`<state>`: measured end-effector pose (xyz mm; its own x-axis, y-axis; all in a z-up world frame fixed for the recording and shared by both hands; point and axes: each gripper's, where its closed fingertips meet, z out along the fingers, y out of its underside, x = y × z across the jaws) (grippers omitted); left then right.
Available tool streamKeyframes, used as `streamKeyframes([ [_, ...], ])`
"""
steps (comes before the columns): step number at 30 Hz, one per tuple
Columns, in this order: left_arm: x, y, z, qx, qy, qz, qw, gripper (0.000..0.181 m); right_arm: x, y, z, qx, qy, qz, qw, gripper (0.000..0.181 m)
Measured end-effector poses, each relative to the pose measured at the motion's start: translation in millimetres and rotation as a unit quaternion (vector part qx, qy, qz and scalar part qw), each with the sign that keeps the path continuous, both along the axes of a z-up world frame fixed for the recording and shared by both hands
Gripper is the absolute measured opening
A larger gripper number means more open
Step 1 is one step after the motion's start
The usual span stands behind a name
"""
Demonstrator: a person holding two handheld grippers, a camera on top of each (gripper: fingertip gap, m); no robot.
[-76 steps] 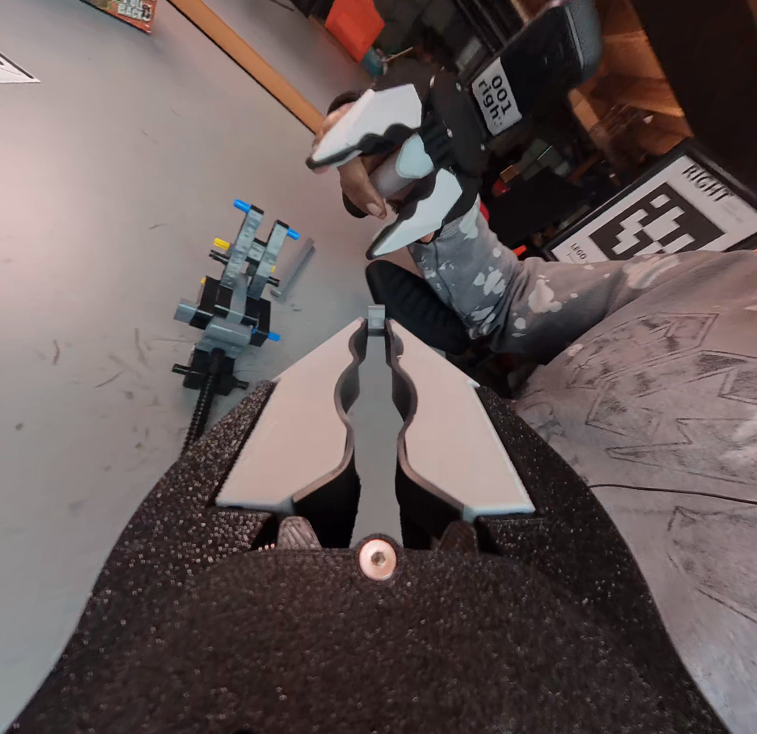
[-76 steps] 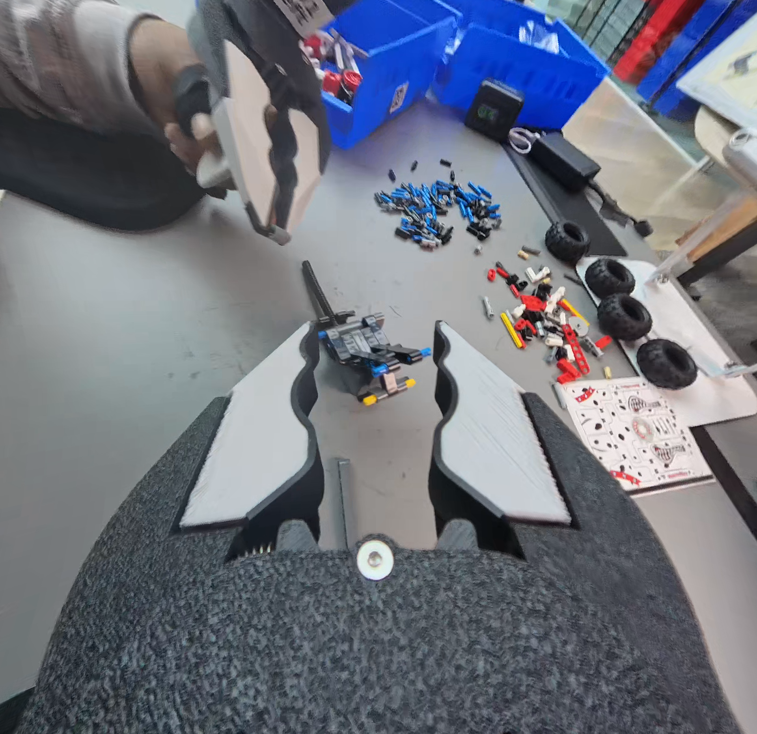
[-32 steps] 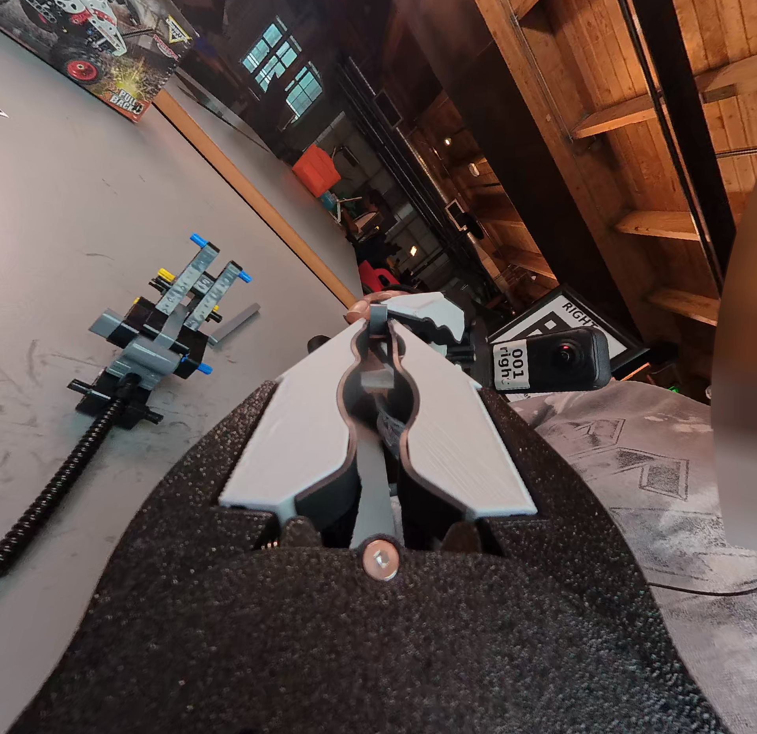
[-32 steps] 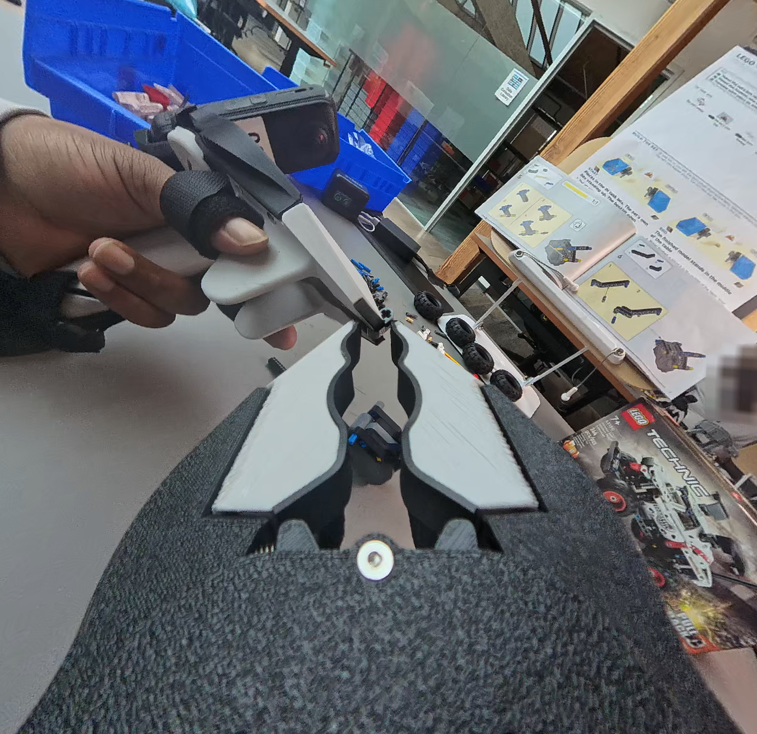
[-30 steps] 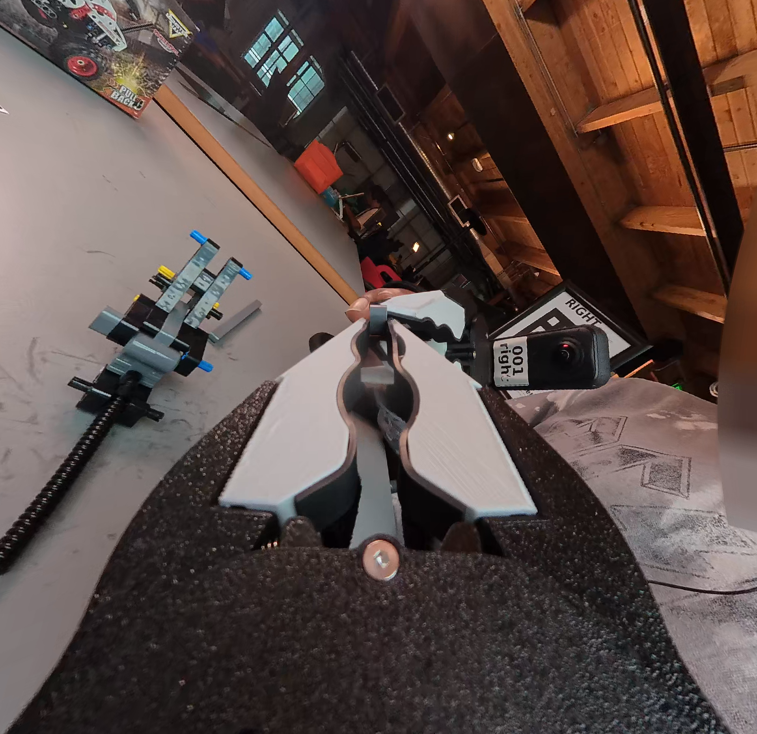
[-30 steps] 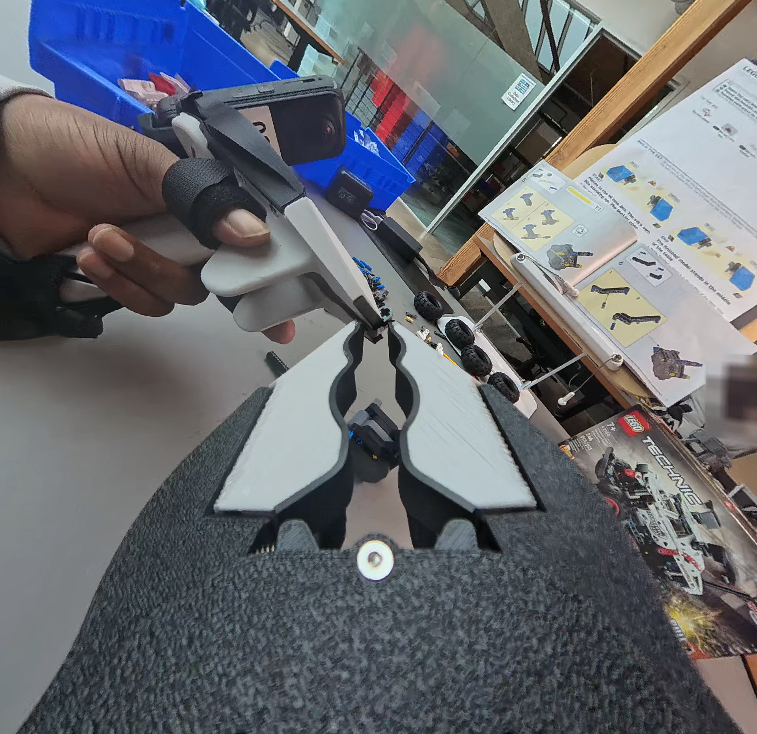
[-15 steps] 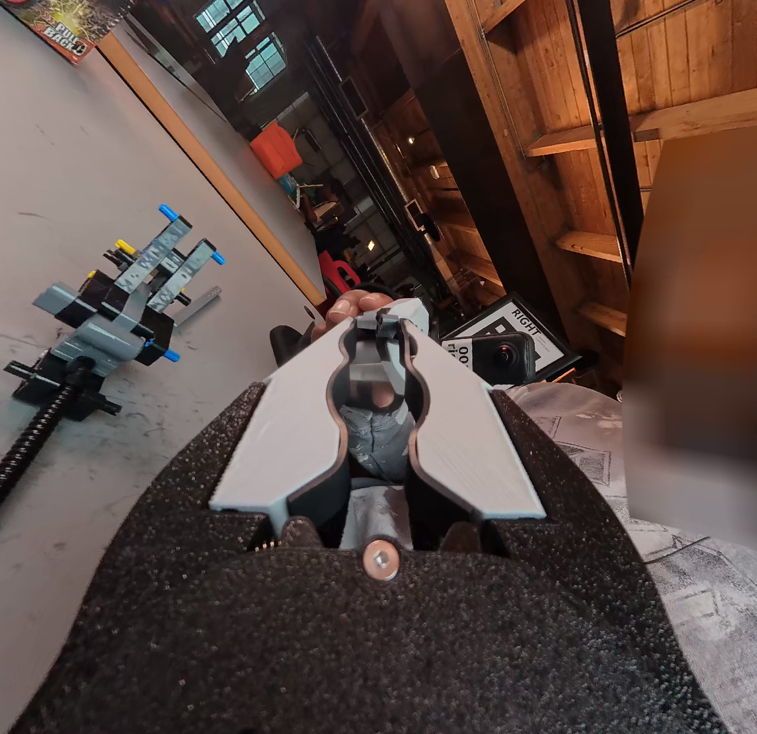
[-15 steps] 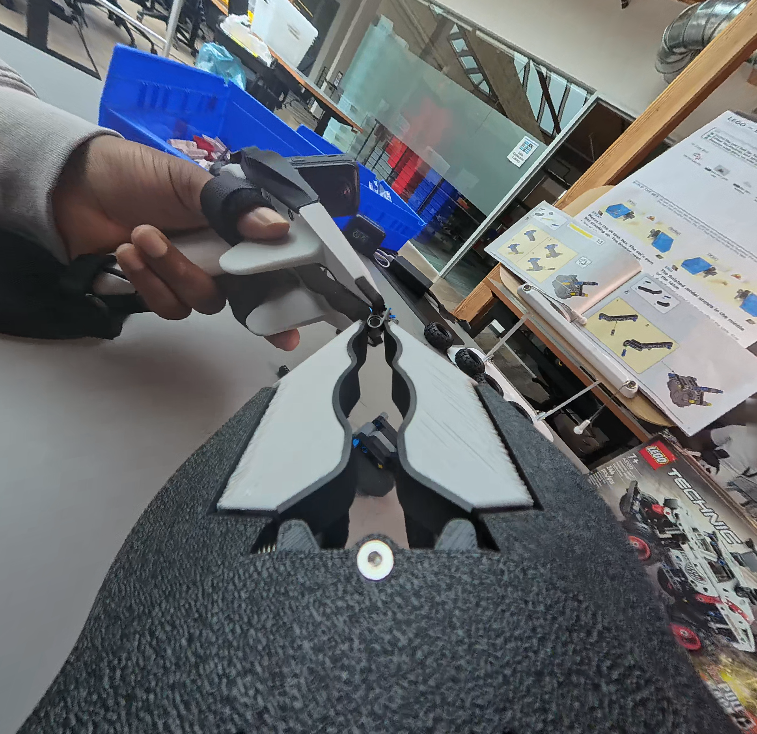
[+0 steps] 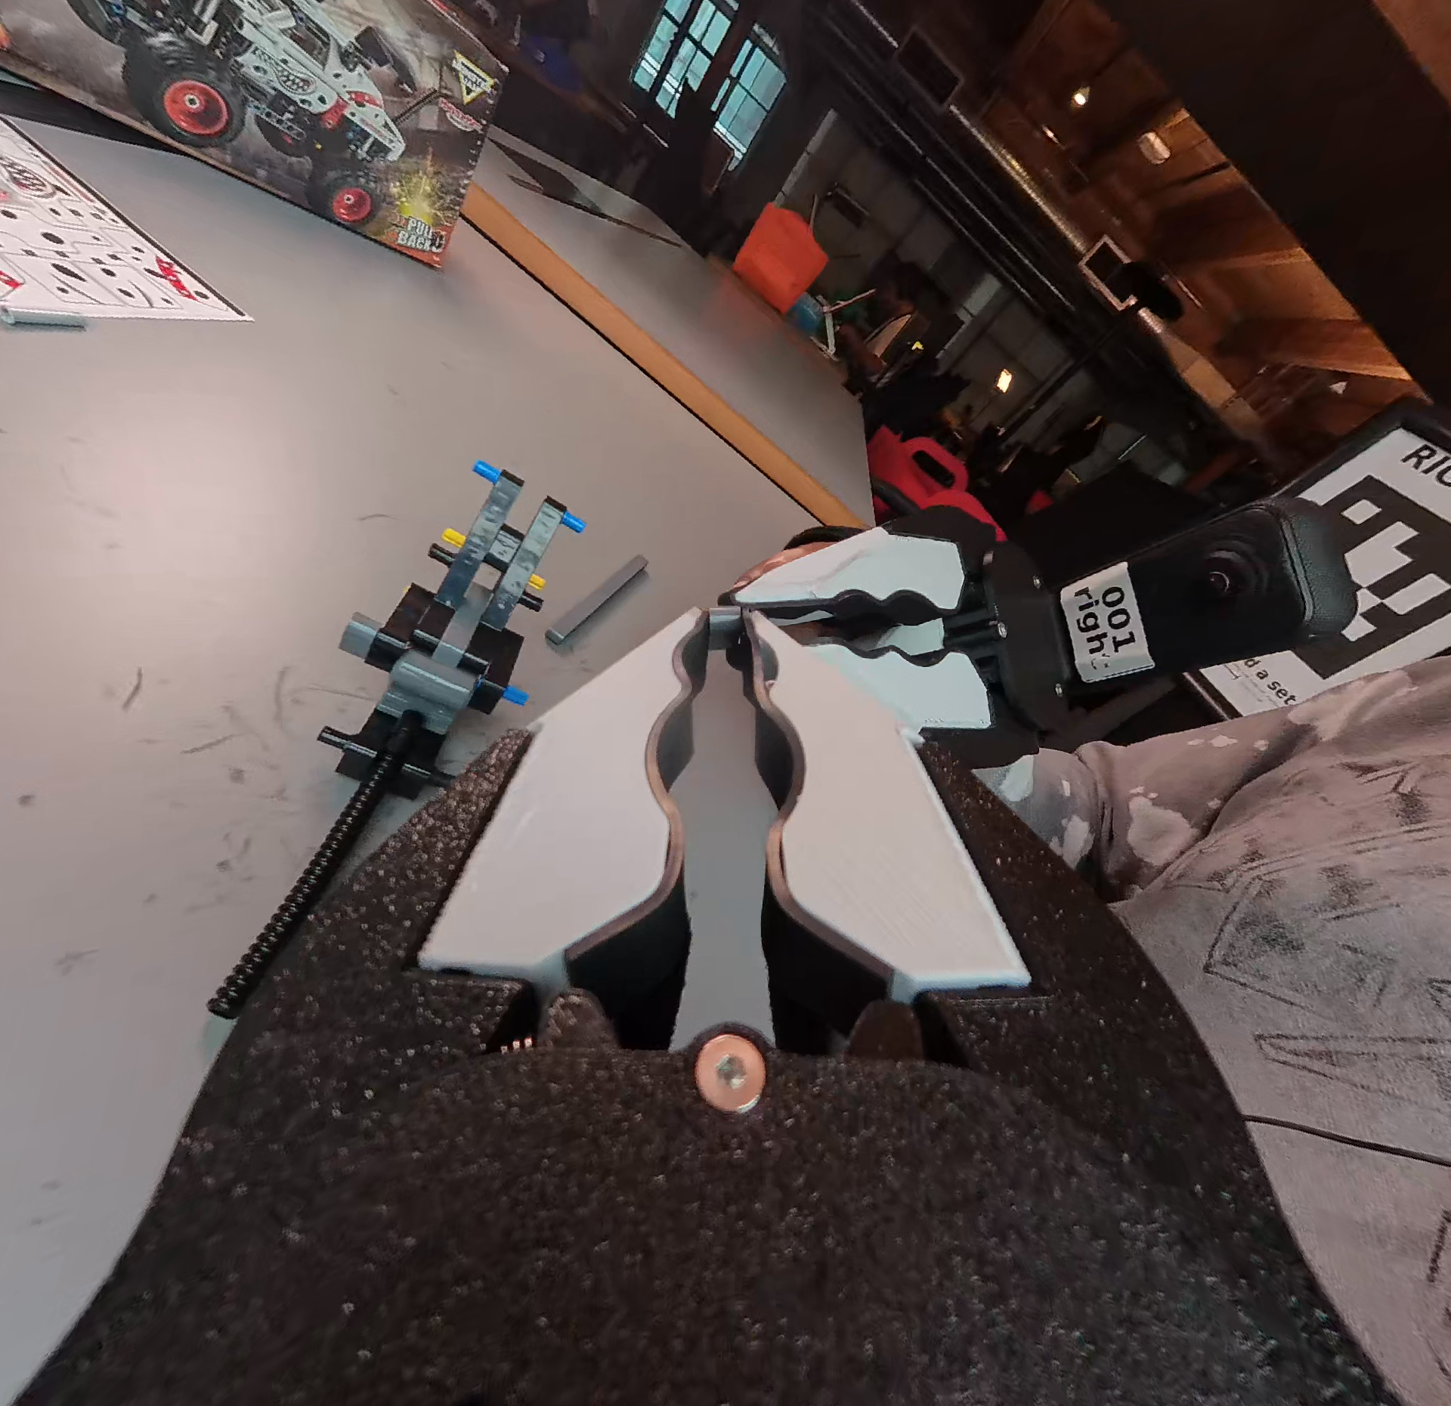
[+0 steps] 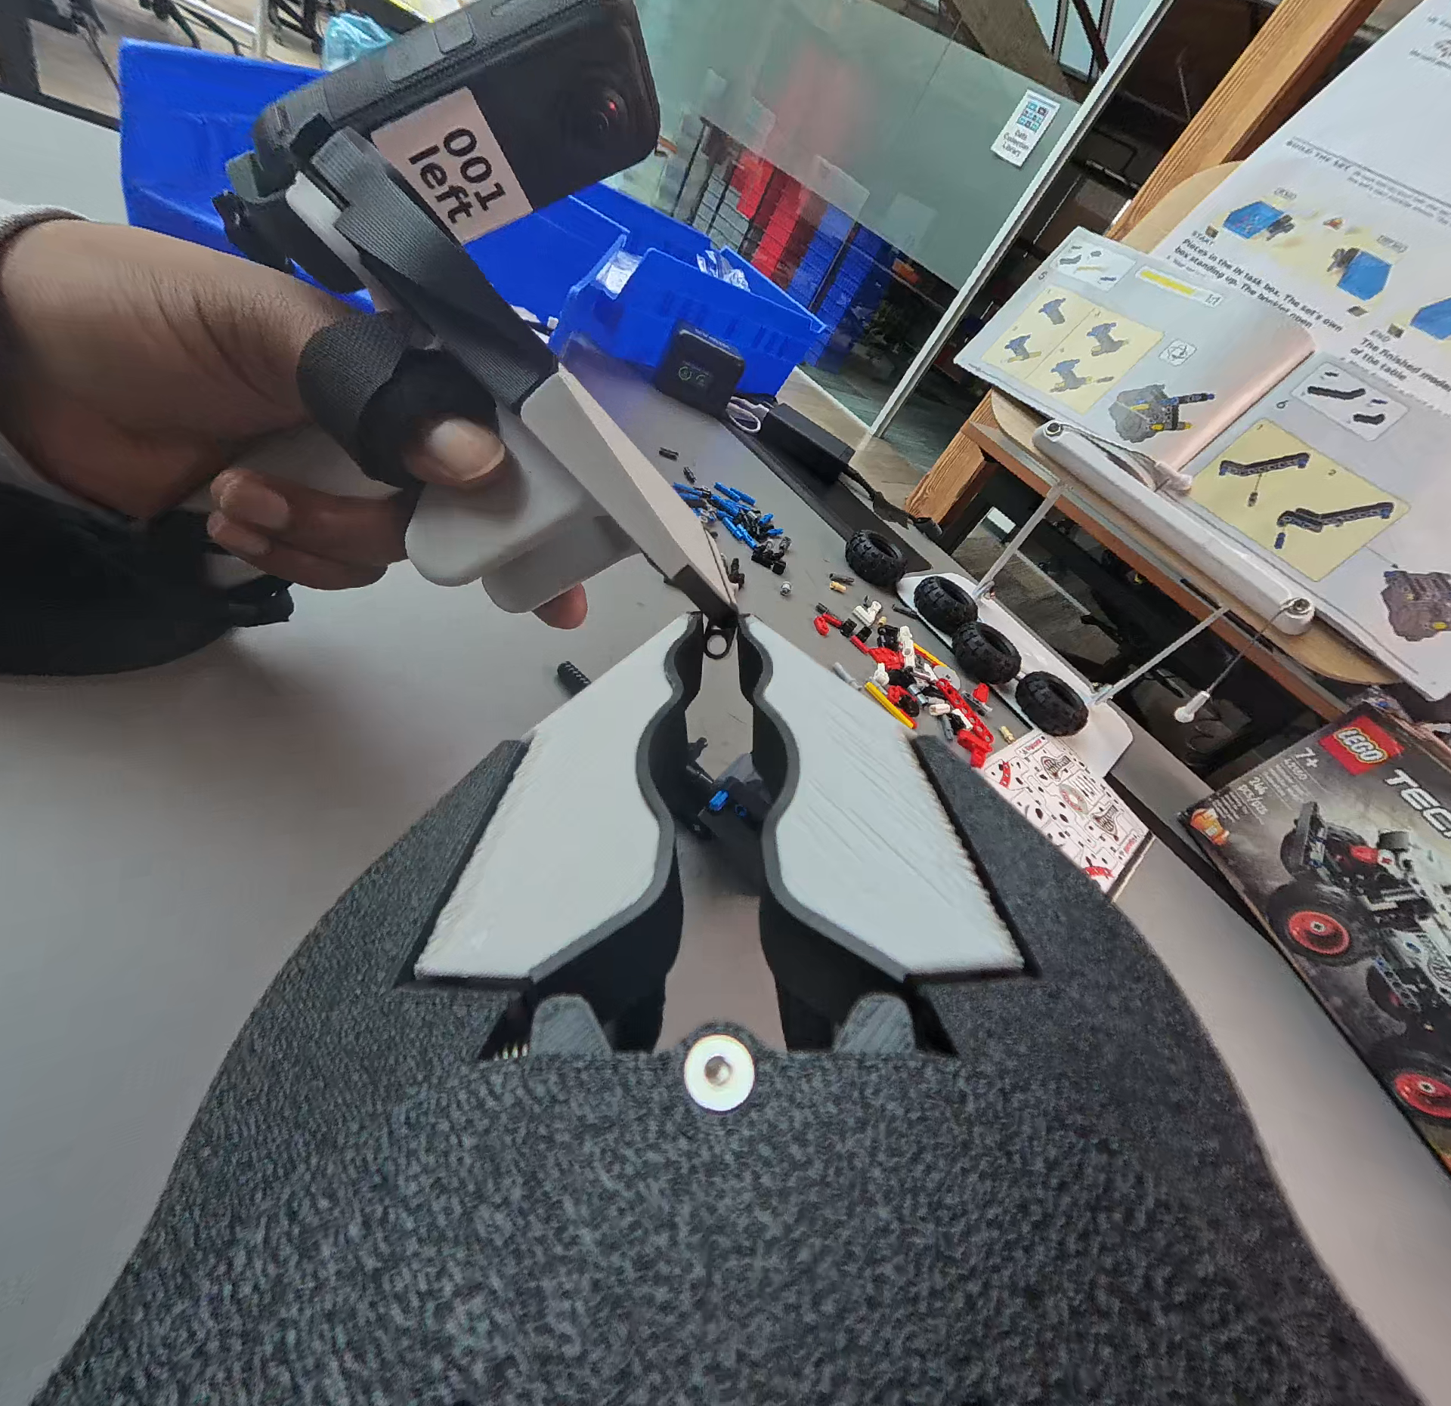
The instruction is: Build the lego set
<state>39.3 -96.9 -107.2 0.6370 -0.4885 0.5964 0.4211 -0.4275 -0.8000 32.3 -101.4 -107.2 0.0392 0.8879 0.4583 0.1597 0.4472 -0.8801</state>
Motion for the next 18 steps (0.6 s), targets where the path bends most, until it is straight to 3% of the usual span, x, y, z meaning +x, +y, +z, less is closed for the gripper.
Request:
streamKeyframes([
  [18,1.6,0.2,2.2,0.007,-0.023,-0.017,1.000,0.013,-1.3,4.0,-2.5,-0.003,-0.011,-0.004,1.000,0.007],
])
